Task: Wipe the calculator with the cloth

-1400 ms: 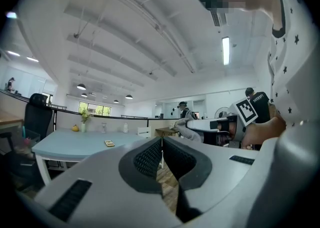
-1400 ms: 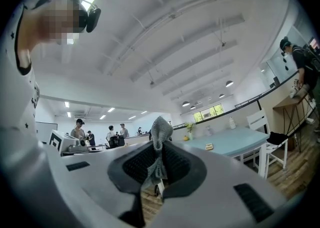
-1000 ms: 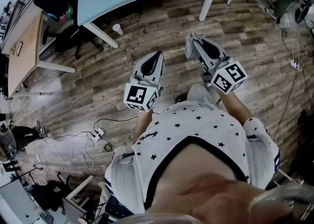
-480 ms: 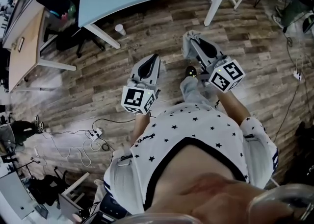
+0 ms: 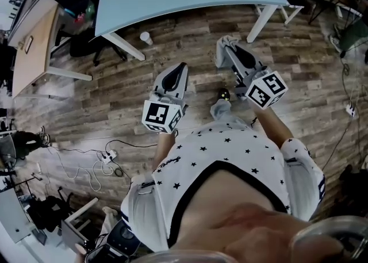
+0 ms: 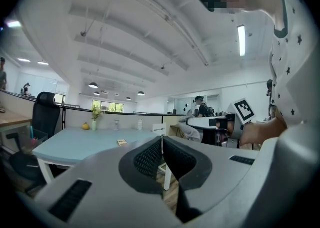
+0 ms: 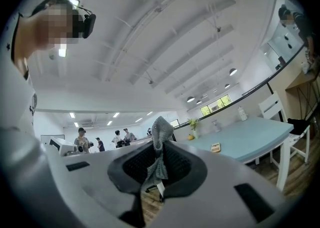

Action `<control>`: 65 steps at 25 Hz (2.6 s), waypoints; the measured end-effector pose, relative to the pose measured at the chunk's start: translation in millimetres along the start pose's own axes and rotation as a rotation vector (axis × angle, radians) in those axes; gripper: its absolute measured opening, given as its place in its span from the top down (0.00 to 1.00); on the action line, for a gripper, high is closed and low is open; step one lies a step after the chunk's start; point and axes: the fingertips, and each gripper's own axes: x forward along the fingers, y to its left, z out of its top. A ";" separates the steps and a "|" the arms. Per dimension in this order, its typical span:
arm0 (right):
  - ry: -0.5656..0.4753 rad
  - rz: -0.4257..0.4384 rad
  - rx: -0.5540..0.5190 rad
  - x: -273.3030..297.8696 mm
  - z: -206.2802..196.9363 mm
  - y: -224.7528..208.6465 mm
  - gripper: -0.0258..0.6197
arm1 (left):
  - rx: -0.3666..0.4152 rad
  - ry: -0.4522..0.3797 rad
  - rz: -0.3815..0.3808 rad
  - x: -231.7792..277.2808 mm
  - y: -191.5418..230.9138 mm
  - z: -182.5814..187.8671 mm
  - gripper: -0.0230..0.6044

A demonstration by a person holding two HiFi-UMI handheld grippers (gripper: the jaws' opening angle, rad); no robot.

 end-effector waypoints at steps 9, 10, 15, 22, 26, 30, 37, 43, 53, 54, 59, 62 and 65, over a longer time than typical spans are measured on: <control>0.010 0.040 0.035 42.2 14.0 -52.0 0.90 | -0.043 0.029 0.072 47.9 33.5 3.4 0.91; 0.007 0.041 0.033 45.2 16.7 -57.1 0.90 | -0.041 0.030 0.072 54.2 35.7 5.0 0.91; 0.007 0.022 0.030 56.9 24.9 -90.0 0.90 | -0.037 0.032 0.066 86.4 43.5 9.1 0.91; 0.019 0.045 0.024 70.6 35.2 -126.7 0.90 | -0.030 0.029 0.071 129.1 46.4 13.3 0.91; 0.022 0.064 0.034 76.3 38.4 -141.7 0.90 | -0.025 0.036 0.090 144.4 46.9 15.3 0.91; 0.007 0.065 0.045 74.7 44.2 -158.7 0.90 | -0.020 0.045 0.101 157.7 42.6 17.5 0.91; -0.016 0.085 0.060 71.9 47.9 -168.8 0.90 | 0.016 0.067 0.091 173.9 36.7 24.6 0.91; -0.026 0.058 0.073 69.4 50.3 -178.5 0.90 | 0.032 0.066 0.063 188.6 37.5 27.7 0.91; -0.038 0.036 0.052 96.6 60.4 -207.4 0.90 | 0.043 0.046 0.042 231.9 70.3 32.7 0.91; -0.033 0.032 0.052 101.3 60.0 -210.6 0.90 | 0.043 0.044 0.039 235.5 73.8 33.7 0.91; -0.014 0.034 0.052 134.8 59.2 -222.0 0.90 | 0.022 0.039 0.036 253.3 102.8 33.1 0.91; 0.002 0.014 0.059 152.5 53.4 -232.5 0.90 | 0.005 0.050 0.027 264.1 122.2 24.8 0.91; 0.019 -0.003 0.062 172.1 50.1 -244.0 0.90 | -0.005 0.046 0.021 279.0 144.7 23.1 0.91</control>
